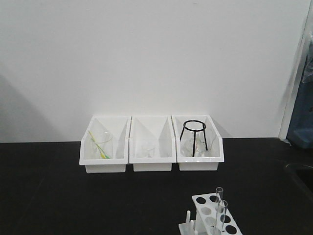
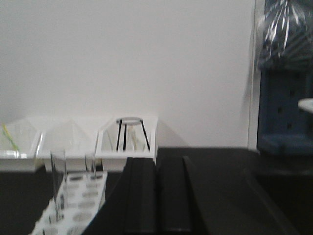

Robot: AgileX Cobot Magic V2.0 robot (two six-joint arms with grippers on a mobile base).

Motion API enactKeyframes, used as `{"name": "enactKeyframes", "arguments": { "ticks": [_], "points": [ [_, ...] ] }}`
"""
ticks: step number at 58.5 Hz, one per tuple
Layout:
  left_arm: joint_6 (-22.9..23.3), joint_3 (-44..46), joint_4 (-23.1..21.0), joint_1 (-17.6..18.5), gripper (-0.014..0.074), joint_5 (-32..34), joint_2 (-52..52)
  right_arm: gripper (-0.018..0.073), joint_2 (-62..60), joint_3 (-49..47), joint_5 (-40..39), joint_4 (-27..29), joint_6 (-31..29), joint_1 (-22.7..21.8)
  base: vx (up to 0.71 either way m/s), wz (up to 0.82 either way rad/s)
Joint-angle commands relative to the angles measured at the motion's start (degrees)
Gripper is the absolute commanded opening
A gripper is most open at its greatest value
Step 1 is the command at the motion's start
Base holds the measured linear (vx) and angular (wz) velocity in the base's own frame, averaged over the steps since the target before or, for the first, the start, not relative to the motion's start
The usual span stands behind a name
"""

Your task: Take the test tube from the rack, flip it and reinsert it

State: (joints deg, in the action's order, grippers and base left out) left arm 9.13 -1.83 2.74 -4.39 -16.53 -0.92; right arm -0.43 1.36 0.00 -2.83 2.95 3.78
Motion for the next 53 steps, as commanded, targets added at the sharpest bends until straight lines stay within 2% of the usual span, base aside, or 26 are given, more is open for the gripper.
{"name": "enactKeyframes", "arguments": {
  "ticks": [1,6,53],
  "points": [
    [-0.02,0.01,-0.2,0.42,-0.0006,4.93,-0.63,-0.0012,-0.86,0.54,1.41,-0.9,0.07,-0.28,0.0,0.0],
    [-0.02,0.01,-0.2,0.42,-0.0006,4.93,-0.63,-0.0012,-0.86,0.46,3.46,-0.9,-0.31,-0.28,0.0,0.01],
    [-0.02,0.01,-0.2,0.42,-0.0006,4.93,-0.63,-0.0012,-0.75,0.46,3.46,-0.67,-0.37,-0.39,0.0,0.0]
  ]
}}
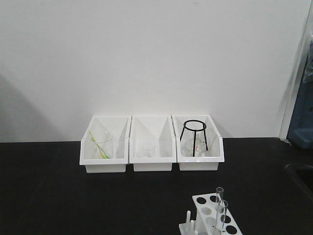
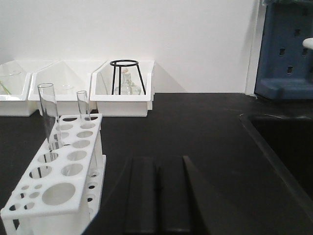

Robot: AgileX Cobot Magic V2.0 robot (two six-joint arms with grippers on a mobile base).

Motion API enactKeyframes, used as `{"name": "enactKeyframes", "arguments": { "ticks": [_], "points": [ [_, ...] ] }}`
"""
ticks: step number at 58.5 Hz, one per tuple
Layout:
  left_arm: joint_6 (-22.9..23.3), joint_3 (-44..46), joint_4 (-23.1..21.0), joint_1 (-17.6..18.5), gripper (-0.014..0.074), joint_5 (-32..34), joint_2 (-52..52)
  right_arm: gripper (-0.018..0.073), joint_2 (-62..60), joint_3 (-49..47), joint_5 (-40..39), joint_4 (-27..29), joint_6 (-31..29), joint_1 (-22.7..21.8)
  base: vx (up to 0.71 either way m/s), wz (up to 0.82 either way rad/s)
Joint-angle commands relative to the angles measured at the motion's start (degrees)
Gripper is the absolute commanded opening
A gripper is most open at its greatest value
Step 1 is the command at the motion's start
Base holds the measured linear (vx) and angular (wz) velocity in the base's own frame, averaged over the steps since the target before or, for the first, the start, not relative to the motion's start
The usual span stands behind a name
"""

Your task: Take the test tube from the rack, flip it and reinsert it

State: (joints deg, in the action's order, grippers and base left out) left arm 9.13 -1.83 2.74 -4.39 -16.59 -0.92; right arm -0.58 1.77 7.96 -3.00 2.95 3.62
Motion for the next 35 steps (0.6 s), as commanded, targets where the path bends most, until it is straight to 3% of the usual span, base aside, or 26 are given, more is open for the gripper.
{"name": "enactKeyframes", "arguments": {
  "ticks": [1,35],
  "points": [
    [-0.02,0.01,-0.2,0.42,-0.0006,4.98,-0.63,-0.0012,-0.61,0.05,-4.5,-0.49,-0.37,-0.22,0.0,0.0],
    [-0.02,0.01,-0.2,0.42,-0.0006,4.98,-0.63,-0.0012,-0.61,0.05,-4.5,-0.49,-0.37,-0.22,0.0,0.0]
  ]
}}
